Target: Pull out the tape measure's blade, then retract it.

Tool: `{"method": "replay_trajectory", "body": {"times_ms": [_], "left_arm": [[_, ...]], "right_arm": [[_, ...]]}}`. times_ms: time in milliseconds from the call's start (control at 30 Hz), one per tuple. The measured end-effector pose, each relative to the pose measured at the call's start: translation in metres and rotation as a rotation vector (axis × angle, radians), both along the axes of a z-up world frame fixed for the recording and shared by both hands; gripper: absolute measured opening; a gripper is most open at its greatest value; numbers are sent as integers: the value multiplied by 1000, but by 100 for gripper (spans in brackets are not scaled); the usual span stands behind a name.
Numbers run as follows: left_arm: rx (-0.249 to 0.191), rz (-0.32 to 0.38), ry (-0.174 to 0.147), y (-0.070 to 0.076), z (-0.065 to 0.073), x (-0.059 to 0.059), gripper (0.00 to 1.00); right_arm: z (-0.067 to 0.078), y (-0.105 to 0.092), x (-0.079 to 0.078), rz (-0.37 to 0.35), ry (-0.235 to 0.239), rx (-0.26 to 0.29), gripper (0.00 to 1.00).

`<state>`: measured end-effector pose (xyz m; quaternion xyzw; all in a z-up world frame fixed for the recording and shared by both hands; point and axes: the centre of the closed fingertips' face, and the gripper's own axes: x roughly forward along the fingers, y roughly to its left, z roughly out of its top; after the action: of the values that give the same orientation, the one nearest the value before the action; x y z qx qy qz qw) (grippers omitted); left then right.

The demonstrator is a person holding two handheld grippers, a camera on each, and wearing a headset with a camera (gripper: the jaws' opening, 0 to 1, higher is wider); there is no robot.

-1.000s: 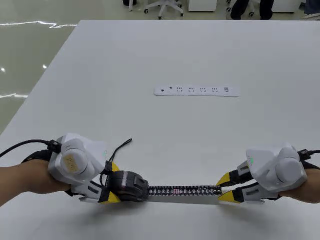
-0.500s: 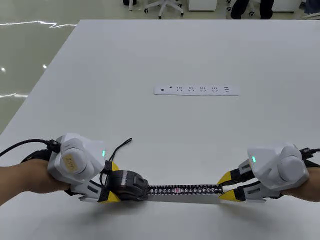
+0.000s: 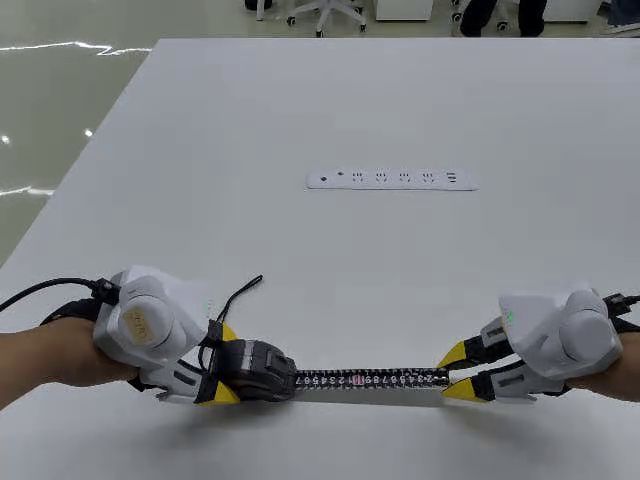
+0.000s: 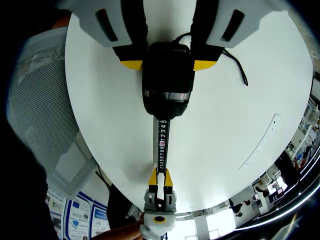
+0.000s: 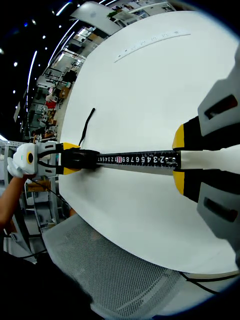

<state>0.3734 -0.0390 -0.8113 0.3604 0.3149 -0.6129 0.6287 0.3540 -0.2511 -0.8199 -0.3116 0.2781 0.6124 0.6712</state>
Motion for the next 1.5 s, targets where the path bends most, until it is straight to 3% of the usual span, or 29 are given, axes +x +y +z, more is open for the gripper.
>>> {"method": "replay_trajectory", "body": {"times_ms": [1500], "left_arm": [[1,-5,2,-1,-1,1,27]], "right_arm": [[-1,-16,0,7,4,-12,12]]}}
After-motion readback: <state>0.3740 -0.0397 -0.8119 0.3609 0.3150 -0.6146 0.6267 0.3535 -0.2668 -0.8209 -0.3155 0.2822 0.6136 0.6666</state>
